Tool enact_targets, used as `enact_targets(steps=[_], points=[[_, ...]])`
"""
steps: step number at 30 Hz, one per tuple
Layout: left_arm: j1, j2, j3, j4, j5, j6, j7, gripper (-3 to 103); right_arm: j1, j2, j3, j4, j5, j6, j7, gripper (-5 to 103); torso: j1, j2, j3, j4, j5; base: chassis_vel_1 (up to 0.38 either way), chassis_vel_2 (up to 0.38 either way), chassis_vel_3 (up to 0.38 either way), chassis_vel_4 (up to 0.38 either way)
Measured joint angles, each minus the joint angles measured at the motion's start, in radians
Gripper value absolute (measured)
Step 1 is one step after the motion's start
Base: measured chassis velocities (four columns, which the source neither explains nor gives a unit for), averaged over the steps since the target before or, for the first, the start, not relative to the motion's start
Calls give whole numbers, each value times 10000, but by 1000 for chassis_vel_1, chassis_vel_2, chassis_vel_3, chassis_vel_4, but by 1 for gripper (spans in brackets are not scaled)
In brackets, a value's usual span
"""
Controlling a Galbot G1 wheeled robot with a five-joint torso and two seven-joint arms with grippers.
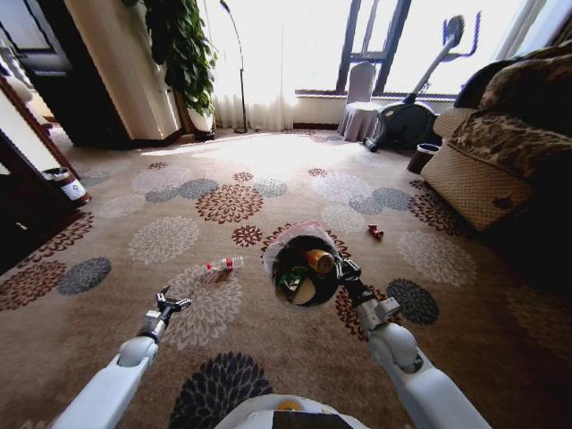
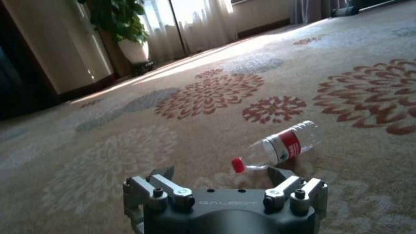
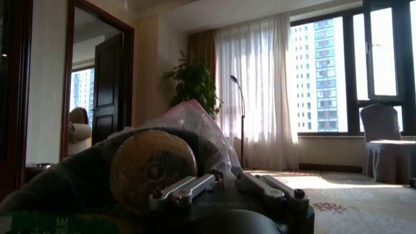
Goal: Pick up the trash from the ground and place it into the trash bin.
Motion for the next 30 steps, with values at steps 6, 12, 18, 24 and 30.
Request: enact_targets(steps=[6,12,18,24,30], points=[[-85,69,128,67,199,-233,353,98,-58,79,-58,9,-34,15,2,0,0,0,0,-1,-1,-186,185,189,-197],[-351,308,440,397,316,-512,949,97,-48,127,-118,-65,-80,23,2,0,1,0,1,2,0,-253,281,266,-269],[-1359,644,1155,1226,447,-790,2158,96,-181,139,-63,-54,-190,78,2,0,3,0,3,1,3,-288,296,279,-312],[-2470,992,2472,2489,-358,-801,4506,94,-749,248,531,167,-532,229,9,0,10,-3,7,-4,-7,-197,178,168,-187],[-3145,950,3258,3556,-54,-811,6418,92,-1094,326,980,248,-654,372,1,0,-3,-1,-3,4,-2,0,-9,11,19]])
